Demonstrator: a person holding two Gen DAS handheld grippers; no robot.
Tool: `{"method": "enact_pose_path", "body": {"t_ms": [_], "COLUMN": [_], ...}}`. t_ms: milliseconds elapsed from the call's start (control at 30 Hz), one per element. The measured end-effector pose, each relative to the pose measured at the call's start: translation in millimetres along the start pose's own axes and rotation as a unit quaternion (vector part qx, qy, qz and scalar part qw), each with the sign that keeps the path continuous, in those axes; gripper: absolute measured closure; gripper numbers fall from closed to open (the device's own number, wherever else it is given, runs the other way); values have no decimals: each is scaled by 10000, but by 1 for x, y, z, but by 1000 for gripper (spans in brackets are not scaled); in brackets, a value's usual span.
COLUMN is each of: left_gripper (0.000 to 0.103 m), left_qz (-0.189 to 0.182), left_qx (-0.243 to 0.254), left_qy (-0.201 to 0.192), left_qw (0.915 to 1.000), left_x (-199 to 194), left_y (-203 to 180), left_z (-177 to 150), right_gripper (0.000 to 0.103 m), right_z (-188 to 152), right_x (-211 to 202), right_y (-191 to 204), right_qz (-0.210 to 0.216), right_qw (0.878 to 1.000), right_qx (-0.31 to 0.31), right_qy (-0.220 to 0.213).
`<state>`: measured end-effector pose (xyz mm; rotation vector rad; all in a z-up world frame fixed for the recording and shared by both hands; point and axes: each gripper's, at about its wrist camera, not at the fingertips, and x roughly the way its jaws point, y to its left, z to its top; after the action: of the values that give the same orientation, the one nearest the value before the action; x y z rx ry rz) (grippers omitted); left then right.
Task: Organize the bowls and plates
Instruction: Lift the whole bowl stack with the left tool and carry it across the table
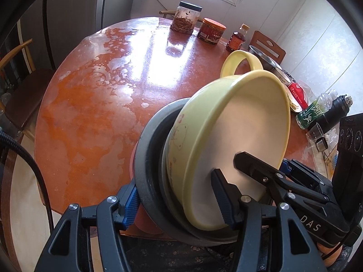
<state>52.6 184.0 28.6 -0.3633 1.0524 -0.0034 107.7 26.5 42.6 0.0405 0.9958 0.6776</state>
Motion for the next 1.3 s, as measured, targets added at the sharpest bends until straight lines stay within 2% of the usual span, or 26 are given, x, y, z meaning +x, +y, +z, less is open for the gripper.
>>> {"method": "enact_pose_path", "body": {"t_ms": [933,1100,1300], "left_gripper": [45,45,45], "left_qz": [170,360,381], "left_qx": [39,47,61], "left_qy": [-33,-91,-103], "left_qw": [9998,9993,9992], "left_x": [5,5,6], "left_y": [-1,1,2], "left_z": [6,7,7], "right_gripper": [58,53,51], "right_z": [3,3,4], "right_x": [8,9,8], "right_y": [-1,-2,-2], "right_qz": [32,125,156], "right_qw": [10000,9999,9998], "right_qx": [-27,3,-44], "right_qy": [-42,-46,-93]}}
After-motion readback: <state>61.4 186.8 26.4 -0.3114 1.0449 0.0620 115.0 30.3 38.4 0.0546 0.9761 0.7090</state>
